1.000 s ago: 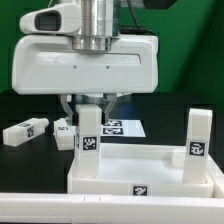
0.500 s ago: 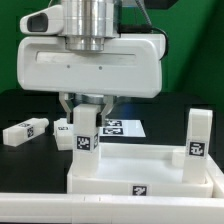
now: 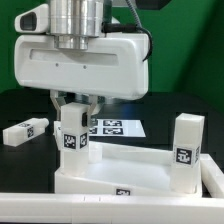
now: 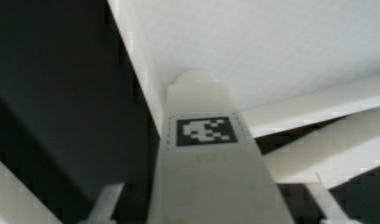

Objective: Assemble desk

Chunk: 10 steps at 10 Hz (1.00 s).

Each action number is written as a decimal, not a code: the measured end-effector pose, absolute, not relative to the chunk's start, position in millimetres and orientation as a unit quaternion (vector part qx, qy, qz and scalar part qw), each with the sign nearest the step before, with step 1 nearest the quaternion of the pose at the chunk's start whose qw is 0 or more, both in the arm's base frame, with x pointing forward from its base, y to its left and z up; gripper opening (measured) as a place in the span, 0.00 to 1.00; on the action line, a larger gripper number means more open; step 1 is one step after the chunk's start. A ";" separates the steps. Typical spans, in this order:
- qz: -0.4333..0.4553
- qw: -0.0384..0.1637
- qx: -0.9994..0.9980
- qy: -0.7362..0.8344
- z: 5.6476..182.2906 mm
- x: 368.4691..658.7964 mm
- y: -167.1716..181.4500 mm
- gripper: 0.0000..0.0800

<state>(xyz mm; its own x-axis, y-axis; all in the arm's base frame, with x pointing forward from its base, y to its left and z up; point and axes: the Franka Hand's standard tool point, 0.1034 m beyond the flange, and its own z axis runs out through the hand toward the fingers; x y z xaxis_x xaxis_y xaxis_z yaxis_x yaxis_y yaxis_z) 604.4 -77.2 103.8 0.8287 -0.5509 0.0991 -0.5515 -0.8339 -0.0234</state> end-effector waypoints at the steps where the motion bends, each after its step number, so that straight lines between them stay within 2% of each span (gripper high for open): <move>1: 0.051 0.003 0.957 -0.285 103.7 604.2 -77.4 0.36; 2: 0.051 0.003 0.957 -0.285 103.6 604.2 -76.9 0.40; 3: 0.051 0.003 0.957 -0.285 103.5 604.2 -76.9 0.62; 4: 0.051 0.001 0.956 -0.289 105.3 603.7 -76.4 0.62; 5: 0.051 -0.006 0.950 -0.308 112.2 598.3 -73.0 0.77; 8: 0.041 -0.024 0.920 -0.388 124.4 577.0 -38.4 0.81; 10: 0.039 -0.025 0.923 -0.382 121.9 576.5 -31.9 0.81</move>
Offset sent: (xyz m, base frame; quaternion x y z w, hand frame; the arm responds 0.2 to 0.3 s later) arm 0.0000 0.0000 0.0000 0.0000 0.0000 0.0000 1.0000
